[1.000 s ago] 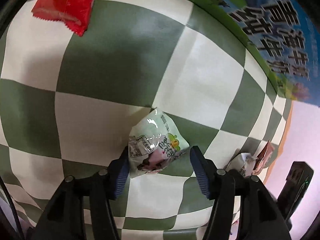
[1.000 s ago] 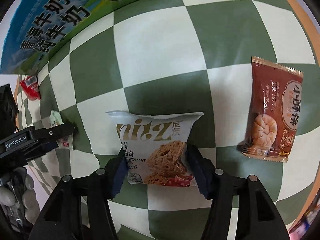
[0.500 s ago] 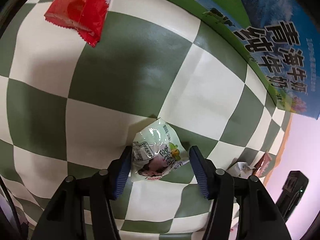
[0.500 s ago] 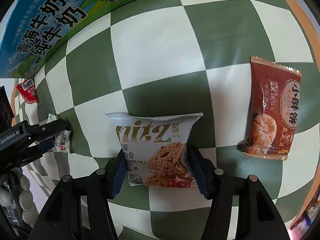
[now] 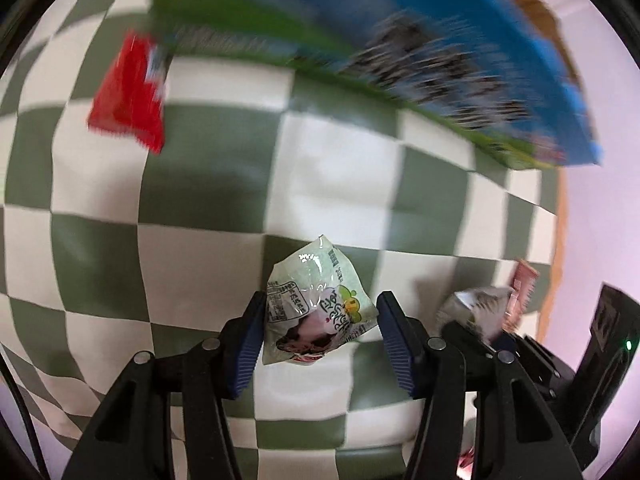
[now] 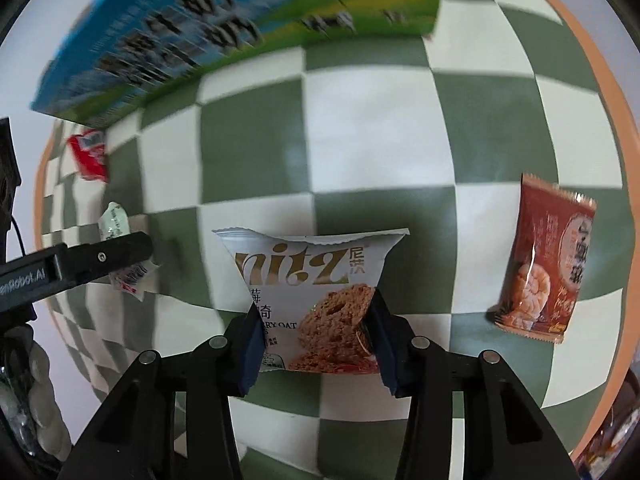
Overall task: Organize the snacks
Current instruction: 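Carry both packets into the box and open both tools to drop them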
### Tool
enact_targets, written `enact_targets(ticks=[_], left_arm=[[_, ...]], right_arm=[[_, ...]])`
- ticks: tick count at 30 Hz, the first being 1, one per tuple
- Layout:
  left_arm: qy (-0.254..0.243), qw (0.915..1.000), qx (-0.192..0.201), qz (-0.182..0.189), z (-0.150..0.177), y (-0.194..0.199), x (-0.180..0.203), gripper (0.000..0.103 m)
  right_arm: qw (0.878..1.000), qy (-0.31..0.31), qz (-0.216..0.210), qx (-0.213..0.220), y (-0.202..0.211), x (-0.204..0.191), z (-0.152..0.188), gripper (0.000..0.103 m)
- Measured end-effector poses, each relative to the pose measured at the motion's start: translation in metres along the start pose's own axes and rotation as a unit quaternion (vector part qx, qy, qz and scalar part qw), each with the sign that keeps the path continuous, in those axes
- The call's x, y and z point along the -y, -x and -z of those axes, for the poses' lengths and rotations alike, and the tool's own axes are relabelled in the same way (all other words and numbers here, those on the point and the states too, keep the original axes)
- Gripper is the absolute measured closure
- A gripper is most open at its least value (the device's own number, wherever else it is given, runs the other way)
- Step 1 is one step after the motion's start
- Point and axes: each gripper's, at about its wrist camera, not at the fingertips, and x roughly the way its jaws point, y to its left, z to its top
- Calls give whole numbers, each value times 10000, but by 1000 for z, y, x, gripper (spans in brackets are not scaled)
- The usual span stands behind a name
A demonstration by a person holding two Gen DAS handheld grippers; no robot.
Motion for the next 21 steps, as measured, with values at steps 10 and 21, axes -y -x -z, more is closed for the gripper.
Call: enact_targets(ticks=[10,21], left_arm=[[-640,9931,716,676,-48,114,37,50],[-998,9912,864,-94,-149,117,51,50]], right_arm=[[9920,63,-818,964,115,-24,-35,54],[9842,142,-314,1735,164,-21,-153,54]])
